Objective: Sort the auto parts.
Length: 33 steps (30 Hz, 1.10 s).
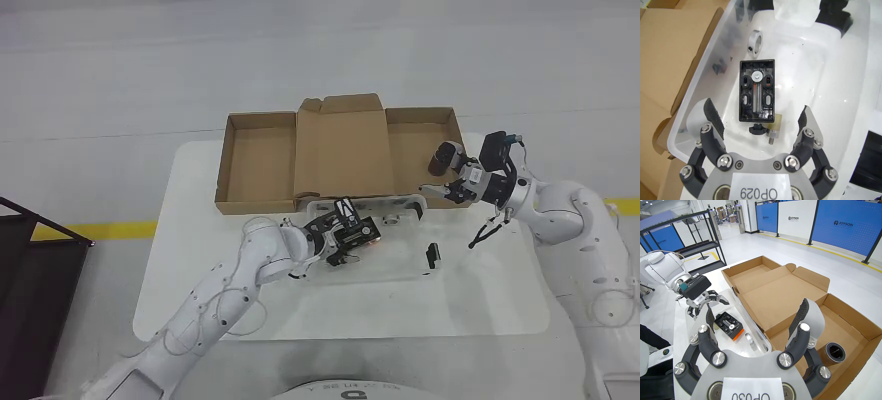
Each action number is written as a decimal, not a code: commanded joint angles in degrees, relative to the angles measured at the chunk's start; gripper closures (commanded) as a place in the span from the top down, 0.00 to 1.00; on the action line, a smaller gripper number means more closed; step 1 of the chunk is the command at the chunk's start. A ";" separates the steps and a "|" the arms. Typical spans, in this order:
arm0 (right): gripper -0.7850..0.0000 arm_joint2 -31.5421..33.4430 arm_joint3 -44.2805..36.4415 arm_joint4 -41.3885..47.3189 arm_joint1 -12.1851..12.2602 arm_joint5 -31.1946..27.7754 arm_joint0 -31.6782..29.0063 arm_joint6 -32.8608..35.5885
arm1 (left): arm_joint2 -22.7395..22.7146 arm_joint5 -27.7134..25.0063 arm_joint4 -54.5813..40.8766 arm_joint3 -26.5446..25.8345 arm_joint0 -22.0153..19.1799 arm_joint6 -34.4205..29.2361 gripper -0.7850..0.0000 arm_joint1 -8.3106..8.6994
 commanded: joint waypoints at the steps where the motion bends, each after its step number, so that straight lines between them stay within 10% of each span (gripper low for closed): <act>1: 1.00 0.00 0.00 0.02 0.00 -0.01 0.00 0.00 | 0.54 0.03 0.03 1.13 -0.78 0.10 1.00 -0.25; 27: 1.00 0.00 0.00 0.02 0.00 -0.01 0.00 0.00 | 8.63 2.75 0.58 13.68 -9.38 2.36 0.95 -4.99; 33: 1.00 0.00 0.00 0.02 0.00 -0.01 0.00 0.00 | 10.10 2.74 0.29 16.21 -10.59 2.99 0.54 -6.11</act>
